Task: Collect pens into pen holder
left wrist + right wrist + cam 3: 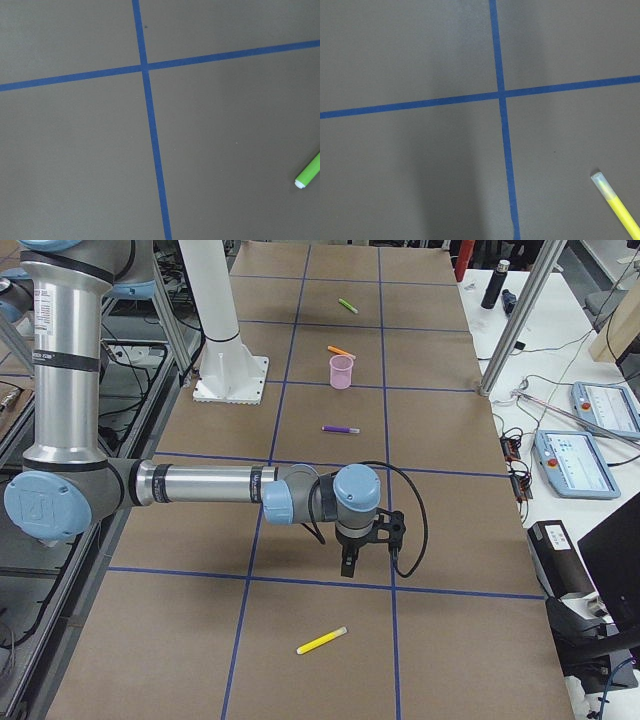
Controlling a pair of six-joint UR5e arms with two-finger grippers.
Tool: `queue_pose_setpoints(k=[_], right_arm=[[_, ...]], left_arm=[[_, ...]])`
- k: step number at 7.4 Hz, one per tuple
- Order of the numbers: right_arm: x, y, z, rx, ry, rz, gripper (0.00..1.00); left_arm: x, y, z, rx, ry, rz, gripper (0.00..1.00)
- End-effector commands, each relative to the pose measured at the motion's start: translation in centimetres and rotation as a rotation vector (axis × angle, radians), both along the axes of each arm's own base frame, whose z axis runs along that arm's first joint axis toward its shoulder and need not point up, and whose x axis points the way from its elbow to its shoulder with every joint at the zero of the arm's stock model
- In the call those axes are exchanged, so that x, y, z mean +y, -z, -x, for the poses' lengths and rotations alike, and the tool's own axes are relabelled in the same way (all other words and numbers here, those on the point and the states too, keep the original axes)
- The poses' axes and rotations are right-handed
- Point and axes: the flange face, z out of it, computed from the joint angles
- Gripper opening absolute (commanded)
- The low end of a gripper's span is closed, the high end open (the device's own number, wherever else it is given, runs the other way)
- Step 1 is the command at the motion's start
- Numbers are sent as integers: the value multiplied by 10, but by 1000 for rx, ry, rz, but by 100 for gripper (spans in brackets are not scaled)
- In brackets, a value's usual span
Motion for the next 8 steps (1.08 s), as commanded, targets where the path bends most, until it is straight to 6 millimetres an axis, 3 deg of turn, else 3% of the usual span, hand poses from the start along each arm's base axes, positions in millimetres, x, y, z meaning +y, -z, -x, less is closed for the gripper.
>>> queue_pose_setpoints(k=[1, 5, 8], right_arm=[[0, -3, 0, 0, -4, 11, 100], [-10, 9, 2, 1, -3, -45, 100], [-8, 3, 10, -6, 15, -120, 100]], left_arm=[[1, 1, -3, 49, 71, 88, 100], [3, 8, -4, 58, 77, 57, 100], [1, 3, -6, 62, 97, 78, 100]])
